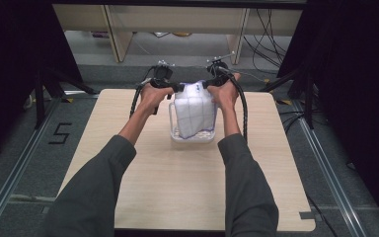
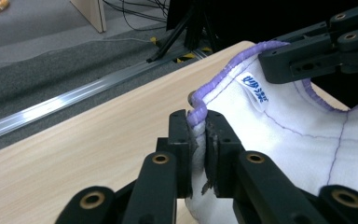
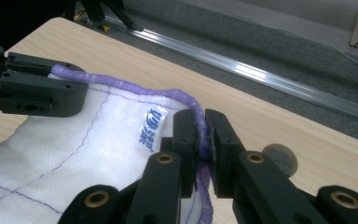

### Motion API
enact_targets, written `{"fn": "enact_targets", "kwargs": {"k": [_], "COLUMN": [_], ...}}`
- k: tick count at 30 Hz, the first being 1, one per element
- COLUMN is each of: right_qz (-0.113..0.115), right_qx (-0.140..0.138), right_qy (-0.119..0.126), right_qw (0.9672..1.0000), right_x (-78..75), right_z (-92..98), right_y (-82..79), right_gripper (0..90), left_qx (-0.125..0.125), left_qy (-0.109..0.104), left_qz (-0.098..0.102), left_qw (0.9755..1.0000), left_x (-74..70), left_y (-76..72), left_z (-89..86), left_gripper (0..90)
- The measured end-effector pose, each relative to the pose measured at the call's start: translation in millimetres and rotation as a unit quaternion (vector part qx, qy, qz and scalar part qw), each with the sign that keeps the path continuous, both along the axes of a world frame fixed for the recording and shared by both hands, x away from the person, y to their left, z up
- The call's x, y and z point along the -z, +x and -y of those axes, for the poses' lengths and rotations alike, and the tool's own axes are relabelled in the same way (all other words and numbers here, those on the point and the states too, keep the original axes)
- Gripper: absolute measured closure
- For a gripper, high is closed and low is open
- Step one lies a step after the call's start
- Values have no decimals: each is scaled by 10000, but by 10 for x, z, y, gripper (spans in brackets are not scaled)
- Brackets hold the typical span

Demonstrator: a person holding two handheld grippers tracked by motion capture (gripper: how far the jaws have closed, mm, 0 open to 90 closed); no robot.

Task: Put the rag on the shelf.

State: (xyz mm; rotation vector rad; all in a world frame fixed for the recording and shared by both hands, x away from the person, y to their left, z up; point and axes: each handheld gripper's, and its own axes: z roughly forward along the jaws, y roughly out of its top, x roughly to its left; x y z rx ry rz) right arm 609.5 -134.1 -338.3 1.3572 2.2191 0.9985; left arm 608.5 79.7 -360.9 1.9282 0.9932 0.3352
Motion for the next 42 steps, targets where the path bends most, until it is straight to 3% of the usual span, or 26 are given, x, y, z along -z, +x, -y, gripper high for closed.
{"fn": "enact_targets", "kwargs": {"k": [2, 4, 5, 7, 10, 13, 15, 17, 22, 24, 25, 26, 30, 31, 33, 35, 38, 39, 42], "right_qz": [-5, -9, -58, -15, 53, 114, 148, 169, 248, 259, 254, 196, 280, 405, 428, 481, 539, 451, 542], "right_qx": [-24, 6, 37, 143, 185, 238, 253, 212, 163, 89, 62, 111, 27, -55, -73, -76, -93, -53, -156], "right_qy": [-44, -48, -85, -70, 53, 146, 177, 185, 262, 282, 410, 485, 500, 575, 625, 642, 664, 742, 688], "right_qw": [10000, 10000, 9999, 9999, 9998, 9995, 9994, 9995, 9992, 9992, 9988, 9986, 9984, 9975, 9971, 9967, 9963, 9962, 9960], "right_x": [8, 23, 23, 14, -36, -115, -131, -170, -217, -226, -221, -225, -225, -223, -224, -227, -230, -237, -232], "right_z": [6, 12, 22, 33, 87, 160, 176, 212, 285, 346, 384, 390, 441, 474, 491, 534, 555, 549, 557], "right_y": [5, 9, 13, 9, -8, -47, -59, -92, -177, -240, -278, -313, -378, -425, -449, -515, -556, -592, -648], "right_gripper": [823, 793, 699, 675, 647, 625, 618, 615, 594, 574, 560, 552, 529, 519, 515, 505, 498, 496, 487], "left_qx": [-28, -29, -99, -191, -238, -278, -266, -259, -232, -190, -147, -120, -15, 45, 137, 168, 200, 187, 237], "left_qy": [-13, -84, -97, -161, -175, -336, -299, -414, -422, -405, -586, -624, -636, -685, -929, -1027, -1034, -1006, -1020], "left_qz": [-41, -122, -105, -93, -64, -100, -76, -126, -174, -199, -231, -240, -207, -172, -118, -162, -181, -164, -148], "left_qw": [10000, 9999, 9998, 9996, 9995, 9990, 9992, 9987, 9987, 9988, 9979, 9977, 9978, 9975, 9955, 9944, 9943, 9946, 9944], "left_x": [20, 30, 8, -35, -84, -142, -165, -174, -183, -193, -202, -207, -209, -211, -211, -195, -172, -166, -158], "left_y": [-2, -6, -17, -25, -39, -73, -104, -137, -227, -315, -386, -426, -557, -601, -684, -747, -833, -864, -945], "left_z": [-14, -30, -55, -102, -162, -244, -288, -323, -391, -441, -465, -479, -518, -536, -579, -616, -657, -663, -669], "left_gripper": [783, 690, 626, 565, 547, 532, 530, 515, 464, 428, 401, 390, 363, 381, 390, 384, 380, 380, 379]}}
